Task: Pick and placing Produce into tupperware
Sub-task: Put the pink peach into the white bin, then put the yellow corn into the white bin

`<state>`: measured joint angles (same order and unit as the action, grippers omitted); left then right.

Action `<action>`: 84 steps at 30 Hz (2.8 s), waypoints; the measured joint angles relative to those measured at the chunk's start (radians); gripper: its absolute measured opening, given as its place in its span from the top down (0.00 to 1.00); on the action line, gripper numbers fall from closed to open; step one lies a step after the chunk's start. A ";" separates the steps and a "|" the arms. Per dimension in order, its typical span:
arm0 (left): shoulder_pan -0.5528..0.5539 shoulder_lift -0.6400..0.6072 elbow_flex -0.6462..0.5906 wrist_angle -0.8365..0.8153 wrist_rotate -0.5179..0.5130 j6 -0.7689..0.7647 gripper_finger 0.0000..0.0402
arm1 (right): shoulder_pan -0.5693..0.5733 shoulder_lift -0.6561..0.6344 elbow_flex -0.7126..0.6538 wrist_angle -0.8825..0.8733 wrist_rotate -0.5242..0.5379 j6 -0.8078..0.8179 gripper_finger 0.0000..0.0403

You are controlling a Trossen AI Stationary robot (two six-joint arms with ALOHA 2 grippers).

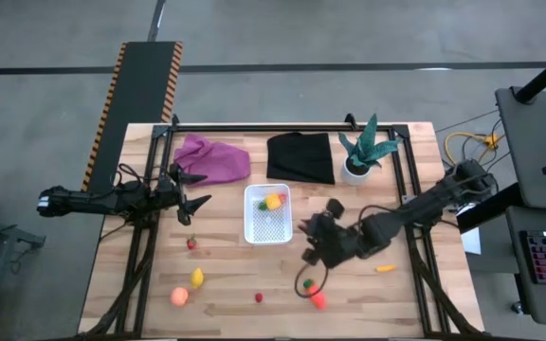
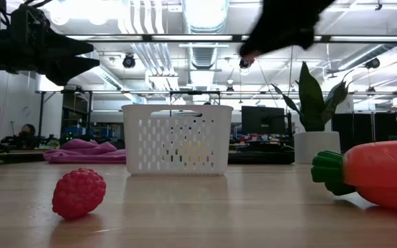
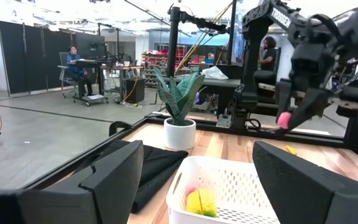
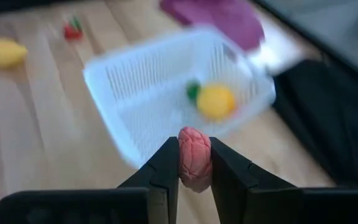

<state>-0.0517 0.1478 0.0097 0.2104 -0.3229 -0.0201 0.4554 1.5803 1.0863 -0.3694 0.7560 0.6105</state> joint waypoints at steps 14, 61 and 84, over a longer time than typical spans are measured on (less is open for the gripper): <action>0.000 0.002 0.000 -0.001 0.000 0.000 0.28 | -0.246 0.062 -0.087 0.473 -0.267 -0.403 0.84; 0.000 0.004 0.000 0.002 0.004 -0.001 0.28 | -0.439 0.222 0.358 -0.124 -0.654 -0.517 0.36; 0.000 0.003 0.000 -0.008 0.004 -0.001 0.28 | 0.276 -0.273 0.169 -0.840 -0.590 0.233 0.42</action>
<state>-0.0521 0.1509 0.0097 0.2024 -0.3192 -0.0212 0.7317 1.3073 1.2555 -1.2091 0.1665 0.8439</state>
